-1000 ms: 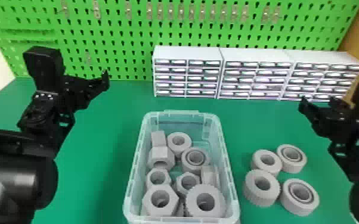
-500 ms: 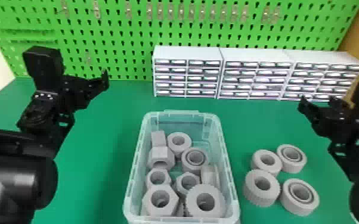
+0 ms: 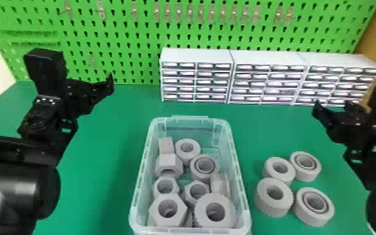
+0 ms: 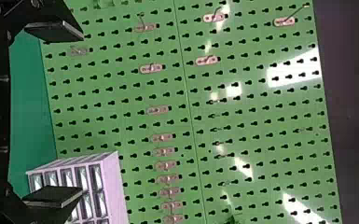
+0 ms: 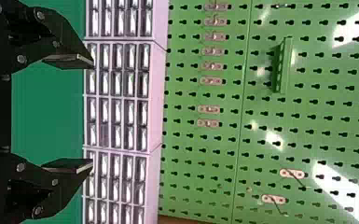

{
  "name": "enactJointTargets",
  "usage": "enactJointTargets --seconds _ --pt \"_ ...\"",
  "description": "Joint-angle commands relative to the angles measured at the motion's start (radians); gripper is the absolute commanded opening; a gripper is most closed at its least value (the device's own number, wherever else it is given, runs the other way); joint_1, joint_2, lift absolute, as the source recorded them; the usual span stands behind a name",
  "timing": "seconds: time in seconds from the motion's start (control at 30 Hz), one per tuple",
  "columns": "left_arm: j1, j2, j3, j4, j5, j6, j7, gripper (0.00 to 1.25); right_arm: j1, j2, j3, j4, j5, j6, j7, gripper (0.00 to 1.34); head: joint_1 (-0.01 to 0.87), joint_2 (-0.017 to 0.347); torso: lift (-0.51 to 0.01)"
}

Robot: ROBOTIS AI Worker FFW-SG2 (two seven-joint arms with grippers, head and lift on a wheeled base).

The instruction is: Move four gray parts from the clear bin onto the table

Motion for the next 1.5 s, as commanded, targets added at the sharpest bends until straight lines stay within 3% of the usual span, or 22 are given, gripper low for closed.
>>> enactJointTargets --seconds 0.0,1.47 --pt "0.0 0.0 -0.001 0.0 0.0 0.0 0.0 1.12 -0.001 0.0 0.001 0.0 0.0 0.001 0.0 0.83 0.686 0.026 -0.05" --pt "0.0 0.0 -0.001 0.0 -0.003 0.0 0.0 1.12 -0.006 0.0 0.006 -0.006 -0.006 0.004 0.0 0.83 0.686 0.026 -0.05"
